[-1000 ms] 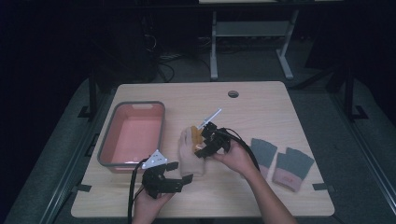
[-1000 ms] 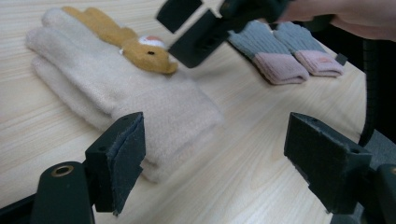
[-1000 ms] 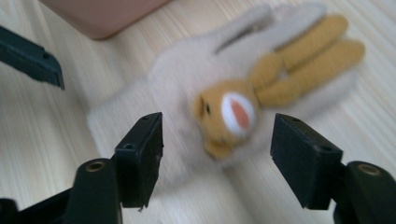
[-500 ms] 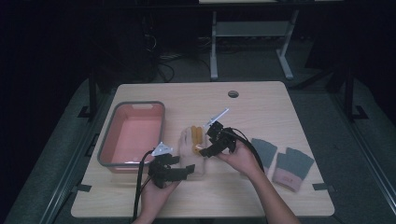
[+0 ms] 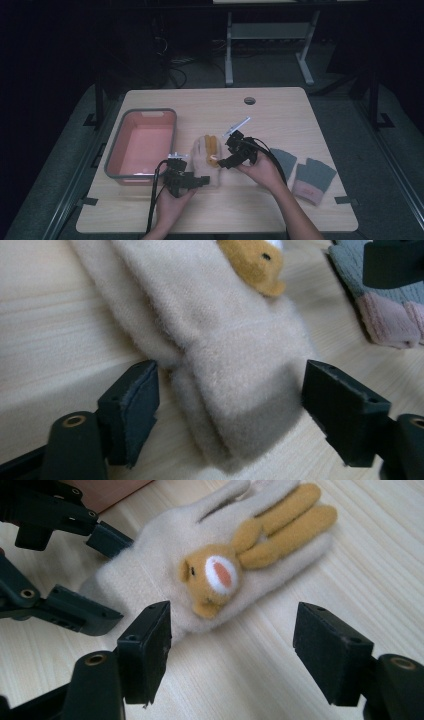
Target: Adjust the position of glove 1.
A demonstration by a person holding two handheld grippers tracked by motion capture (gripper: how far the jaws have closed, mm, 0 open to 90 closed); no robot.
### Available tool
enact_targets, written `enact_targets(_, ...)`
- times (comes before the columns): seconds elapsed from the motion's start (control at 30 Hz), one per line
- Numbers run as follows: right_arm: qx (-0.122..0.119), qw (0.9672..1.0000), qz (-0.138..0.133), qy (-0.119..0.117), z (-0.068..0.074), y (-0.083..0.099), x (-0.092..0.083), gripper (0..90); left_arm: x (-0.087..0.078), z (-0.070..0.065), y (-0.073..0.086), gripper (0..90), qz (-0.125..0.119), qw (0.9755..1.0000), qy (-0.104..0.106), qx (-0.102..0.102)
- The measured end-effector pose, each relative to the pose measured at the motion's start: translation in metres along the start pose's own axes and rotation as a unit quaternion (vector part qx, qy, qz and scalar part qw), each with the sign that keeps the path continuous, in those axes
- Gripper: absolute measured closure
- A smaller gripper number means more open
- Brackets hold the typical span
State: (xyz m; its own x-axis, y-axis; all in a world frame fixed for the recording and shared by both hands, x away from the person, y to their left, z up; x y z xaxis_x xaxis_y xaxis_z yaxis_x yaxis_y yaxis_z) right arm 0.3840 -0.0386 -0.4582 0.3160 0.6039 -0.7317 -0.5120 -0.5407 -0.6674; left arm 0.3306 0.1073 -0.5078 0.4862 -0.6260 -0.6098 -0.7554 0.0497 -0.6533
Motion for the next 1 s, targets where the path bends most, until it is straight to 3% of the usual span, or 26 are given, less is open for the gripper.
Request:
enact_targets(0.1,0.005,1.0000,-0.002,0.001,-0.001,0.002,-0.001,31.3,0.002,-0.002,0.000,34.6,0.006,0.9999,0.006,0.010)
enact_targets(0.2,0.012,0.9997,-0.008,0.018,-0.005,0.003,-0.004,33.1,0.004,-0.005,0.000,39.1,0.011,0.9997,0.008,0.019)
enact_targets(0.3,0.033,0.9991,-0.015,0.021,-0.009,0.005,-0.007,33.2,0.006,-0.008,-0.002,45.1,0.015,0.9994,0.017,0.027)
enact_targets(0.57,0.071,0.9969,-0.016,0.029,-0.017,0.013,-0.011,33.1,0.016,-0.017,-0.004,48.7,0.035,0.9972,0.047,0.046)
enact_targets(0.77,0.127,0.9912,-0.017,0.036,-0.028,0.023,-0.011,33.5,0.023,-0.026,-0.003,48.9,0.047,0.9948,0.070,0.057)
enact_targets(1.0,0.176,0.9836,-0.020,0.033,-0.039,0.040,-0.009,33.4,0.030,-0.040,0.000,48.7,0.065,0.9897,0.093,0.088)
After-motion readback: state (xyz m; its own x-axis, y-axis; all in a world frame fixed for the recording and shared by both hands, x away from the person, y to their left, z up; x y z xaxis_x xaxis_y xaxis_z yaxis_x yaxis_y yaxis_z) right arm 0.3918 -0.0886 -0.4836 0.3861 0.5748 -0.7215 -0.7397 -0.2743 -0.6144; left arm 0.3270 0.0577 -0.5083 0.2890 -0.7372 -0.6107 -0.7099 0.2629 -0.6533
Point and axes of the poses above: each handheld gripper's, and its own axes: x roughly forward along the jaws, y roughly out of its underside, z roughly to its left, the point moved 7 cm from there along x, roughly forward along the jaws, and after that the axes turned 8 degrees about -z, right-handed, at the moved point
